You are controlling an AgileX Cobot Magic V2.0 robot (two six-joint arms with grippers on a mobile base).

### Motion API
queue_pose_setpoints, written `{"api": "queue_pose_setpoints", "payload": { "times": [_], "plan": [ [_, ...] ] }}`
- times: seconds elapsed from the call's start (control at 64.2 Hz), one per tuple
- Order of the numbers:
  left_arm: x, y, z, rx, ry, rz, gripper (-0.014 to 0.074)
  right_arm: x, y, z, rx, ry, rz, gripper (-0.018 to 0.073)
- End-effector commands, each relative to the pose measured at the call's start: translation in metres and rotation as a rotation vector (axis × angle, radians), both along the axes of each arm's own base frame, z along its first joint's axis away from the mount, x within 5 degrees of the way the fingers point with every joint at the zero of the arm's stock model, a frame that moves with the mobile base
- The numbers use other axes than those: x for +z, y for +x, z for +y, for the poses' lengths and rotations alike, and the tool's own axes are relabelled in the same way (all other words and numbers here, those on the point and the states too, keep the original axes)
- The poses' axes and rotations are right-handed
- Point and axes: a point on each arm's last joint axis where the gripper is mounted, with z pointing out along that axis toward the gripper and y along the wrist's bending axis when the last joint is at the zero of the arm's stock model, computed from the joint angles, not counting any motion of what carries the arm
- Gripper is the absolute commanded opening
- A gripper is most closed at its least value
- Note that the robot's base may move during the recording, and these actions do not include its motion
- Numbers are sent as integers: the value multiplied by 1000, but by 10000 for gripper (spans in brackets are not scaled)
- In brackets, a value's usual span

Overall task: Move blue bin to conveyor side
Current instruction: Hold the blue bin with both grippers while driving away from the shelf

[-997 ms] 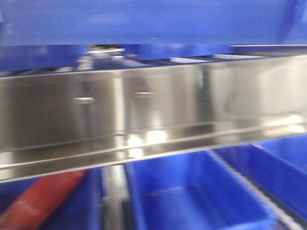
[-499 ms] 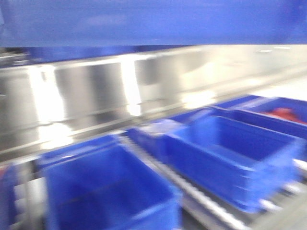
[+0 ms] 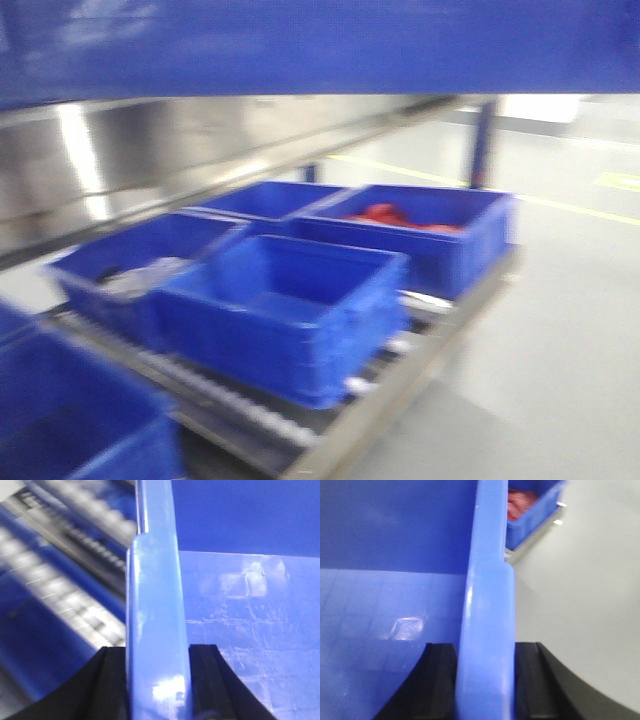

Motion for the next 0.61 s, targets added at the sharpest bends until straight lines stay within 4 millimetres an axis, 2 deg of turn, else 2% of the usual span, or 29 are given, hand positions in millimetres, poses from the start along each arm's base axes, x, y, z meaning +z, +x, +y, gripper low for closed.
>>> {"api": "queue_pose_setpoints", "payload": {
  "times": [0.0,0.592],
  "plan": [
    [14,-6,0,-10,-2,-102,-19,20,-4,-4,-7,4,-150,-89],
    [14,-6,0,-10,-2,-104,-19,20,-4,-4,-7,4,-150,-89]
  ]
}}
